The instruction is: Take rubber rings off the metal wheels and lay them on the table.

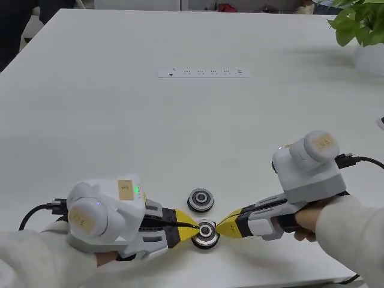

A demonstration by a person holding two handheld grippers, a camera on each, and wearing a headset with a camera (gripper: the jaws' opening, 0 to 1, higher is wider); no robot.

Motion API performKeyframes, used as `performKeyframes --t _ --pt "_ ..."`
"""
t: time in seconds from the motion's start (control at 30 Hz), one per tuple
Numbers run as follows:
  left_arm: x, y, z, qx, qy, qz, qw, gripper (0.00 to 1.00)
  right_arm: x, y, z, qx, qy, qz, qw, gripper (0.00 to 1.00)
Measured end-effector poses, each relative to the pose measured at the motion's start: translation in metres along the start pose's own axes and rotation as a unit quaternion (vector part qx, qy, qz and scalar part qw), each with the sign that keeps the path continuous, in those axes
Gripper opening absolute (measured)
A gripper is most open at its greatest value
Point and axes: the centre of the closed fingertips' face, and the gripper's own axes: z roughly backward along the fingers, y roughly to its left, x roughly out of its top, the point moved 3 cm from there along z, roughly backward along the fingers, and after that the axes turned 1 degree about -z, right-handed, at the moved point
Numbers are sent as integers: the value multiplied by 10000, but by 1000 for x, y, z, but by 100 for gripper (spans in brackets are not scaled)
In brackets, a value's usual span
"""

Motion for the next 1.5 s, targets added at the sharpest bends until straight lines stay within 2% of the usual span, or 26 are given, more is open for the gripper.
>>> performKeyframes --t 0.53,0.6,0.63,0.67,0.73,0.77,0.9,1.03,1.13,1.3,1.43,1.5 --pt "1 0 0 2 3 -4 10000 2 2 7 -3 97 12 118 9999 0" --pt "1 0 0 4 3 1 10000 2 3 10 -4 178 0 145 9997 0" --pt "1 0 0 6 0 5 10000 2 9 15 -5 338 -180 159 9991 0" --pt "1 0 -1 7 -1 6 10000 2 15 22 -4 511 -331 -14 9981 0" --pt "1 0 -1 13 3 6 10000 2 16 17 -4 278 -260 221 9990 0" --pt "1 0 -1 15 5 3 10000 2 15 17 -4 251 -209 252 9991 0" --pt "1 0 -1 15 9 62 10000 2 9 13 -4 256 -160 109 9995 0" --pt "2 0 -1 17 59 -10 10000 2 12 10 -2 178 -241 36 9995 0" --pt "2 0 -1 17 105 62 9999 3 13 8 -1 149 -267 -36 9995 0" --pt "3 2 1 -4 157 229 9996 18 11 7 -1 130 -246 -124 9995 0" --pt "10 -2 3 -95 194 -57 9998 17 13 7 2 104 -279 -110 9995 0" --pt "16 0 6 -71 108 -29 9999 19 14 5 5 113 -333 -159 9993 0"
